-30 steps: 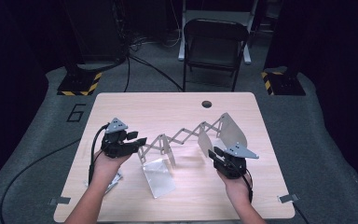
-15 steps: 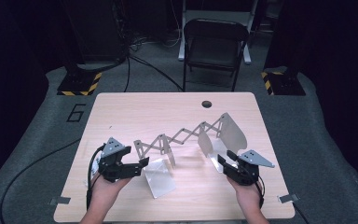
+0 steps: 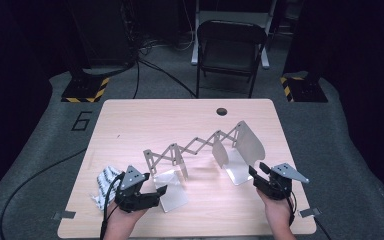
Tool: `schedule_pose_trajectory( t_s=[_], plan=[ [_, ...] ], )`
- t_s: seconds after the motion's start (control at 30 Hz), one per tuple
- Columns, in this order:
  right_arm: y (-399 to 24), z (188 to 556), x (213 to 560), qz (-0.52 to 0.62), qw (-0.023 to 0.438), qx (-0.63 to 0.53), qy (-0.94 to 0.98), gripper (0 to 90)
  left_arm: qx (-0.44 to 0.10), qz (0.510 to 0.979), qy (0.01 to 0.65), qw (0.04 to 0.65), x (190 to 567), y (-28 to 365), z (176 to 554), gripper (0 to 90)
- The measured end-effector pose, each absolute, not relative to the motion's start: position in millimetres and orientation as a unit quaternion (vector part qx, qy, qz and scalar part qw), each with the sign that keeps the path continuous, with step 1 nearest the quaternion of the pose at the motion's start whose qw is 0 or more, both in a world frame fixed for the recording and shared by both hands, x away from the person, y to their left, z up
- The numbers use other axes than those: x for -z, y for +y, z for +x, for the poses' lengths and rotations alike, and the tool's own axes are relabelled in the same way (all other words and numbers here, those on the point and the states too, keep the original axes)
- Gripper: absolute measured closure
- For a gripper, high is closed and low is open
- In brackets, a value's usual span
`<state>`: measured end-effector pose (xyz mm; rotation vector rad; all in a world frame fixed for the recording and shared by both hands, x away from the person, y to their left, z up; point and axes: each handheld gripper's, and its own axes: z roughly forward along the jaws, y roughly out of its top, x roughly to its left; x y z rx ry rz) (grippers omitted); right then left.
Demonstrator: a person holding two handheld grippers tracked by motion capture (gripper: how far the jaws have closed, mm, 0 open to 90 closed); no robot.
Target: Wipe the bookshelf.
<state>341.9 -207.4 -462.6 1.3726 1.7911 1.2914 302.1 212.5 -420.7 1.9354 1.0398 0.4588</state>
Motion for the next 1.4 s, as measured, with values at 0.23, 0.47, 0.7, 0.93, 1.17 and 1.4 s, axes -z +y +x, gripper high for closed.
schedule_pose_trajectory(
  t_s=[0.23, 0.47, 0.7, 0.93, 1.17, 1.4],
  plan=[
    [-214.1, 346.0, 461.4, 0.520, 0.278, -0.472, 0.655, 48.8, -0.211, 0.770, 0.432, 0.418, 424.8, 220.7, 305.7, 40.2],
    [-212.7, 357.2, 449.4, 0.513, 0.291, -0.481, 0.649, 52.1, -0.235, 0.759, 0.439, 0.420, 425.5, 227.3, 310.6, 51.9],
    [-208.8, 363.1, 442.5, 0.503, 0.301, -0.466, 0.663, 69.5, -0.253, 0.754, 0.443, 0.415, 426.4, 230.0, 317.8, 60.3],
    [-206.0, 363.7, 437.5, 0.491, 0.302, -0.465, 0.671, 83.8, -0.268, 0.745, 0.449, 0.414, 425.4, 232.6, 333.6, 65.7],
    [-196.6, 354.8, 437.8, 0.487, 0.299, -0.469, 0.673, 83.4, -0.275, 0.743, 0.454, 0.408, 423.8, 236.0, 349.7, 69.5],
    [-187.2, 344.6, 437.9, 0.476, 0.293, -0.473, 0.681, 80.0, -0.280, 0.743, 0.454, 0.405, 420.1, 238.0, 361.3, 70.8]
  ],
)
